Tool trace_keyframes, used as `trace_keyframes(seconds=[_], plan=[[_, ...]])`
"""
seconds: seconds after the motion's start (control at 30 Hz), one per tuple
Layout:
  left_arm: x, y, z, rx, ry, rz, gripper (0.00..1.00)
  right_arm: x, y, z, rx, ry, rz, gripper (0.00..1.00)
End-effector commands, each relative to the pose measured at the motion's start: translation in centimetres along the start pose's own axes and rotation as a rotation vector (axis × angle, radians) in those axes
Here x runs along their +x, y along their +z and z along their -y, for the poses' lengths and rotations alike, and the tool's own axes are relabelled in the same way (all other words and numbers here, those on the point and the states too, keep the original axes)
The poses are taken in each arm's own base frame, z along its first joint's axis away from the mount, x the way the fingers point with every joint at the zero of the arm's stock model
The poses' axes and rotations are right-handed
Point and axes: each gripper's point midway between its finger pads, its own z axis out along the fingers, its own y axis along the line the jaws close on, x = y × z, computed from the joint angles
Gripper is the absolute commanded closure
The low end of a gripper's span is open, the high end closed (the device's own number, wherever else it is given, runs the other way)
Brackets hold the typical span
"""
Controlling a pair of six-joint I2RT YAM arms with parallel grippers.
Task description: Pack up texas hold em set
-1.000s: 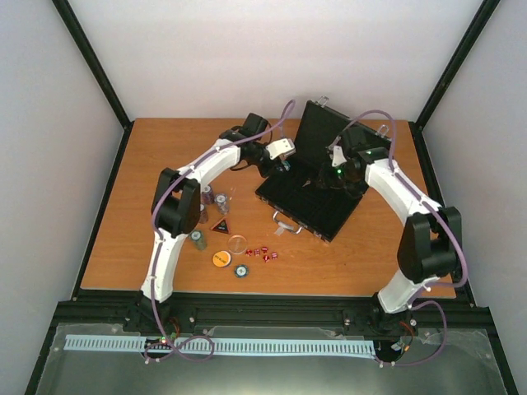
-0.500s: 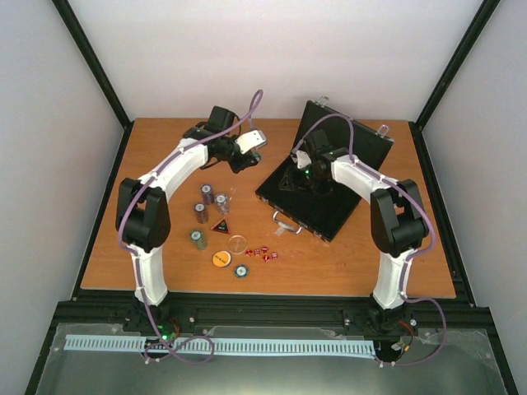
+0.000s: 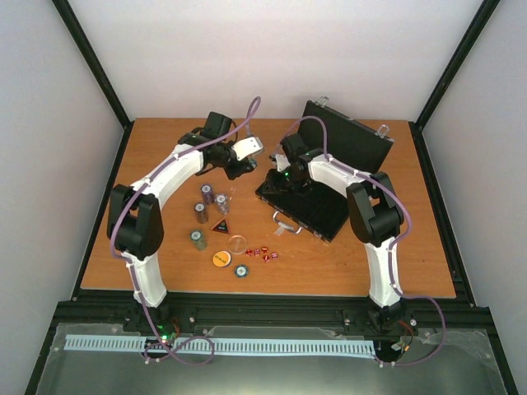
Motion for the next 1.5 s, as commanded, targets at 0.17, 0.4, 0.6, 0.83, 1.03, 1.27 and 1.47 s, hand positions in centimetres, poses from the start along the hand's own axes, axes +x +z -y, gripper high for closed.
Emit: trace_keyframes(seconds=[0.17, 0.4, 0.6, 0.83, 1.03, 1.27, 1.47], plan=[[-0.8, -2.1, 0.1, -0.037, 0.048, 0.031, 0.99, 3.3, 2.1, -0.9, 0.032, -0.031, -0.079, 0.66], [-0.2, -2.0, 0.2, -0.043, 0.052, 0.017, 0.99, 6.7, 3.4, -2.5, 0.002, -0.059, -0.154, 0.66], [-0.1, -2.1, 0.4, -0.042, 0.054, 0.019, 0.99, 8.7, 3.1, -4.0, -0.008, -0.077, -0.180, 0.66], [-0.3, -2.1, 0.5, -0.033, 0.052, 0.029, 0.99, 7.4, 1.5, -3.8, 0.068, -0.113, -0.126, 0.65], [-0.4, -2.2, 0.7, -0.022, 0.066, 0.032, 0.99, 3.5, -2.6, -4.0, 0.192, -0.164, 0.063, 0.60], [0.5, -0.9, 1.3, -0.004, 0.125, -0.039, 0.99, -0.3, -9.5, -2.9, 0.321, -0.094, 0.271, 0.60], [-1.7, 2.2, 2.9, 0.026, 0.172, -0.078, 0.99, -0.6, -13.4, 1.1, 0.455, -0.025, 0.311, 0.59]])
